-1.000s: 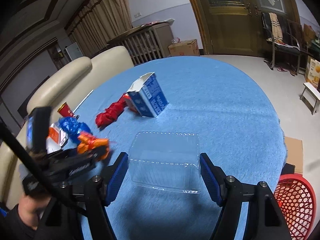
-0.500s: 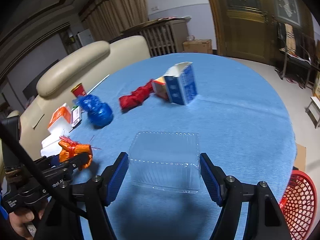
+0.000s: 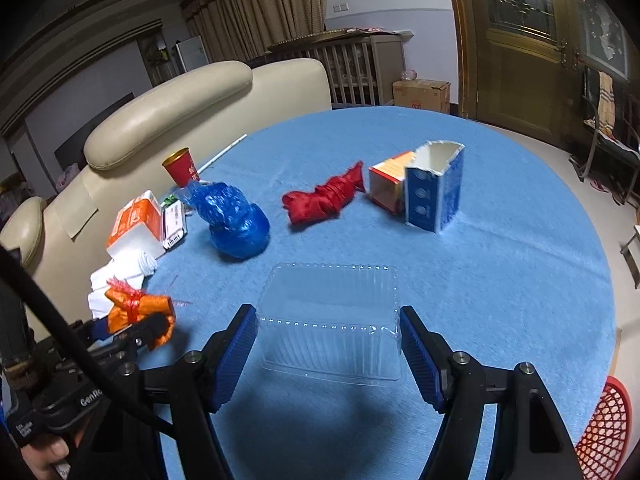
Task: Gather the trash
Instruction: 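Carry the box and orange bundle over the wastebasket and open both grippers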
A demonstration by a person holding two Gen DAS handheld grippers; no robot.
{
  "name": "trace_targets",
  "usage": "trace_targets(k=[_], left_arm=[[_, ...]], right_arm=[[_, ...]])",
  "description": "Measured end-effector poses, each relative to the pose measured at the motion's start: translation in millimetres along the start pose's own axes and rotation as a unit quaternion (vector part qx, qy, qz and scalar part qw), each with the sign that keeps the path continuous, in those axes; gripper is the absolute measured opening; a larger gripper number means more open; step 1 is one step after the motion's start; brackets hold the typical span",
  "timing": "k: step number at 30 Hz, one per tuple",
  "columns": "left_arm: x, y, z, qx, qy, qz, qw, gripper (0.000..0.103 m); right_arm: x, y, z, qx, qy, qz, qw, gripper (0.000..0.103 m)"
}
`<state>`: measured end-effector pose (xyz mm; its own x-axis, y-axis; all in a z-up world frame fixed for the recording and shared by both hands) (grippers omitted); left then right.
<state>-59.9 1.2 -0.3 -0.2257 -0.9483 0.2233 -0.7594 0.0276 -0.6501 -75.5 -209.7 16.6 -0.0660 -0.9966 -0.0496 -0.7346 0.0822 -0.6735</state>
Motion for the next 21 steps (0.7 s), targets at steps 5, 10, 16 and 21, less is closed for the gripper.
trace_targets(k=[5,10,16,21], left_arm=[[-8.5,-5.0,-2.1,-0.003,-0.004,0.011,0.9999,0.048],[-8.5,-10.8,-6.3,-0.005,-0.006,0.018,0.9998,0.048],[10.3,-11.9,-12.2,-0.009,-0.005,0.045,0.9989,0.048],[44.4,-4.6,-14.9,-0.006,0.012,0.065,0.9978,0.048]], right_arm=[[-8.8,-5.2,4.5,-0.006,-0.002,0.011,1.0,0.074],[-14.4,-9.8,1.3,-0.001,-0.004,0.018,1.0,0.074],[-4.8,-5.9,-11.0,0.006,-0.007,0.039,0.999,0.074],[20.7,10.4,-29.8,0.015,0.002,0.059,0.998,0.074]])
Point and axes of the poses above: each gripper's, at about its wrist camera, not at the fingertips, and z roughly the way its jaws point, x to its right, y to its underside, the point moved 1 cm from there along z, roughly the way its jaws point, and after that the axes turned 11 degrees about y, right-handed, at the moved point
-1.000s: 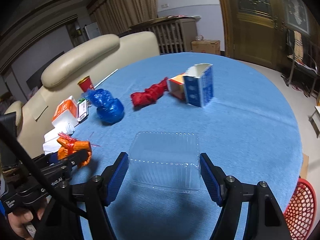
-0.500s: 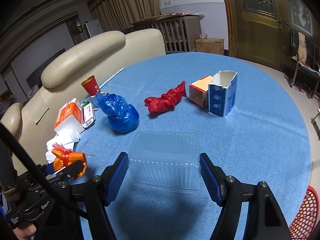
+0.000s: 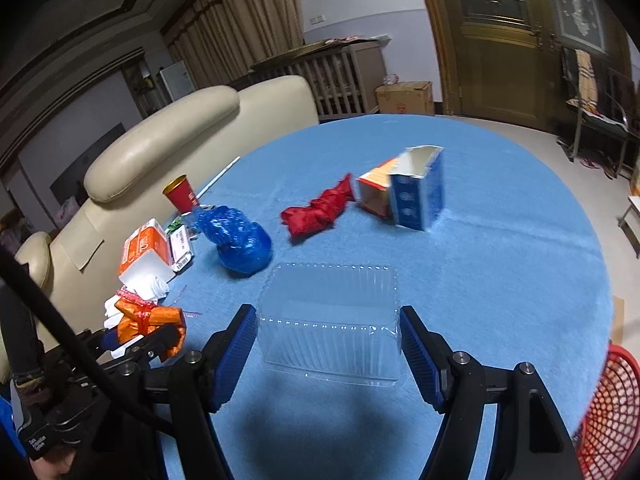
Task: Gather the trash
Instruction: 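Carry the box and orange bundle over the wastebasket and open both grippers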
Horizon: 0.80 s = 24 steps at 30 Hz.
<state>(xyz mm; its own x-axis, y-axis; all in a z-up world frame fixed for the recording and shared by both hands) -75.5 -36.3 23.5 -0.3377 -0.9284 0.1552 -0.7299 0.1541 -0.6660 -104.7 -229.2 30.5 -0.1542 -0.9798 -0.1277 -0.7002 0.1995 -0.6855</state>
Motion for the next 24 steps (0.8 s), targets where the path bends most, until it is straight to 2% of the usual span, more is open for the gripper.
trace_targets(k=[4,9,18,24], left_arm=[[42.1,4.7,10.5,-0.004,0.032,0.018,0.9993,0.048],[112.7,7.9,28.1,-0.017,0.074,0.069,0.9947,0.048],[214.7,13.4,43.6,-0.041,0.139,0.146,0.9785,0.048],[264.4,23.5,47.0,-0.051,0.164,0.19,0.9667,0.047]], right_arm=[[34.6,14.1,-16.7,0.006,0.023,0.011,1.0,0.074],[103.6,35.7,-42.5,0.012,0.061,0.055,0.997,0.074],[230.6,83.8,-74.1,0.003,0.144,0.154,0.978,0.074],[282.3,106.4,-78.7,-0.012,0.183,0.178,0.967,0.074]])
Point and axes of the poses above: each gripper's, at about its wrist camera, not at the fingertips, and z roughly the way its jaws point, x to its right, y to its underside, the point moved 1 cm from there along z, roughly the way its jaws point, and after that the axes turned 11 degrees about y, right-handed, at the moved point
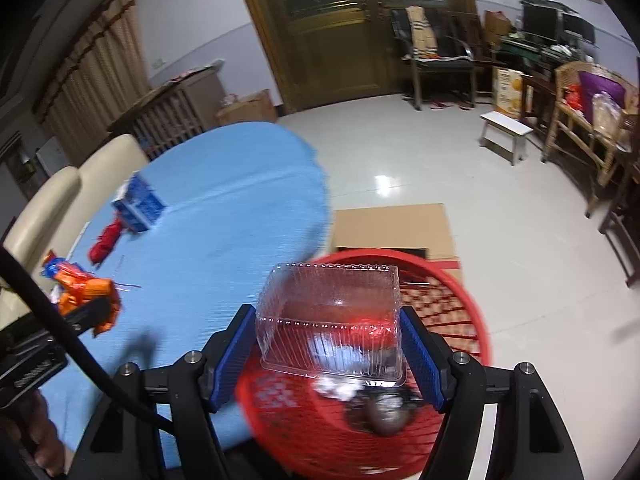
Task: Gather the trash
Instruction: 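Carry the box and orange bundle over the wastebasket and open both grippers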
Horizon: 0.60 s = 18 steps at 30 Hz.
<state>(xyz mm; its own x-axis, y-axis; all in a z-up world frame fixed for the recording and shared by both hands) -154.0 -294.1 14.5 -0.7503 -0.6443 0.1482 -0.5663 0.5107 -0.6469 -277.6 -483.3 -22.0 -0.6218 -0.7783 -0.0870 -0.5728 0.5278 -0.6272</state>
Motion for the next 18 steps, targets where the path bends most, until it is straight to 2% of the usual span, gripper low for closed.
trace_targets(k=[9,15,18], left_arm=[[47.0,-4.6,23.8,-0.021,0.027,0.044,0.9985,0.047],[59.4,-6.9,33.0,-0.03,0.029,0.049,0.9979,0.047],[63.4,-6.9,36.1,-0.034,0.031,0.053,0.9976,0.048]], right_arm=[[42.1,5.1,28.9,-0.033,0.029,0.011,0.999,0.075],[48.5,6.7,46.3,-0.062,0.028,0.003,0.998,0.081],[55.4,2.5,46.4,-0.06,0.034,0.016,0.997,0.085]])
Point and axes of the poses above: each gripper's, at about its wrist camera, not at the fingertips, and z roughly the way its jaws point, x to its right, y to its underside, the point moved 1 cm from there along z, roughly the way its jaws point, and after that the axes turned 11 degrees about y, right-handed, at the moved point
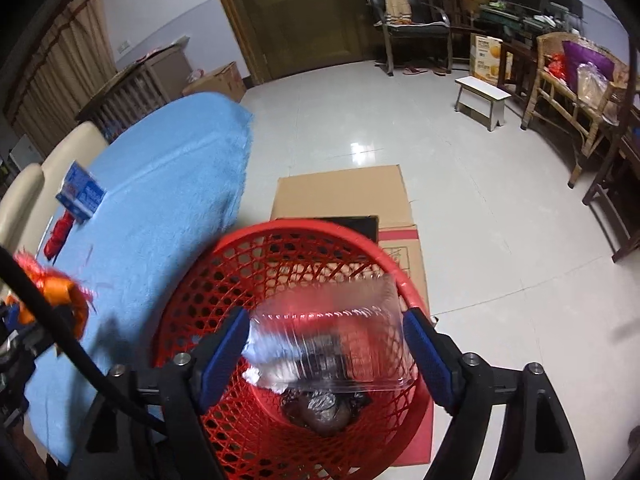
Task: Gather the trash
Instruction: 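Carry the box and orange bundle over the wastebasket and open both grippers, then move both empty grippers back over the table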
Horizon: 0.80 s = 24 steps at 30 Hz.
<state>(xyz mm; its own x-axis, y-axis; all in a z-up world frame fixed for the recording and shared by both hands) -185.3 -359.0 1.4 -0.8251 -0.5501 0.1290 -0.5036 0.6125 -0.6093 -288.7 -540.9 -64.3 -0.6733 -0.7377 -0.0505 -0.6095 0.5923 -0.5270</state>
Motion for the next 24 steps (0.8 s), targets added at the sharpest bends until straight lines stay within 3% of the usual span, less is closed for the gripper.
trace_targets(k=[9,10,12,13,17,24], left_arm=[[23.1,1.9,14.7,-0.025,0.028,0.029,0.9989,0.05],[25.9,1.5,19.2,-0.031,0.034,0.031,0.9984,0.053],[30.8,0.9,29.8,-0.049,0.04,0.035,0.9974,0.079],[33.0,0.5,35.8,-0.057,0.042,0.039,0.9967,0.082],[31.3,0.9,38.1,-0.071,0.045,0.039,0.9957,0.082],[-13.2,5.5,-3.7,-0.022,0.033,-0.016,0.9991,0.082]], right_arm=[[24.1,-14.7,-25.9,0.04,-0.003,0.038,0.998,0.087],[25.8,-16.0,-29.1,0.044,-0.002,0.041,0.998,0.087],[29.4,-18.0,-36.4,0.054,-0.001,0.046,0.997,0.087],[30.3,-19.4,-39.0,0.057,-0.001,0.049,0.997,0.087],[32.5,-23.0,-48.8,0.068,0.0,0.054,0.996,0.087],[17.6,-28.3,-62.3,0.083,0.0,0.049,0.995,0.087]])
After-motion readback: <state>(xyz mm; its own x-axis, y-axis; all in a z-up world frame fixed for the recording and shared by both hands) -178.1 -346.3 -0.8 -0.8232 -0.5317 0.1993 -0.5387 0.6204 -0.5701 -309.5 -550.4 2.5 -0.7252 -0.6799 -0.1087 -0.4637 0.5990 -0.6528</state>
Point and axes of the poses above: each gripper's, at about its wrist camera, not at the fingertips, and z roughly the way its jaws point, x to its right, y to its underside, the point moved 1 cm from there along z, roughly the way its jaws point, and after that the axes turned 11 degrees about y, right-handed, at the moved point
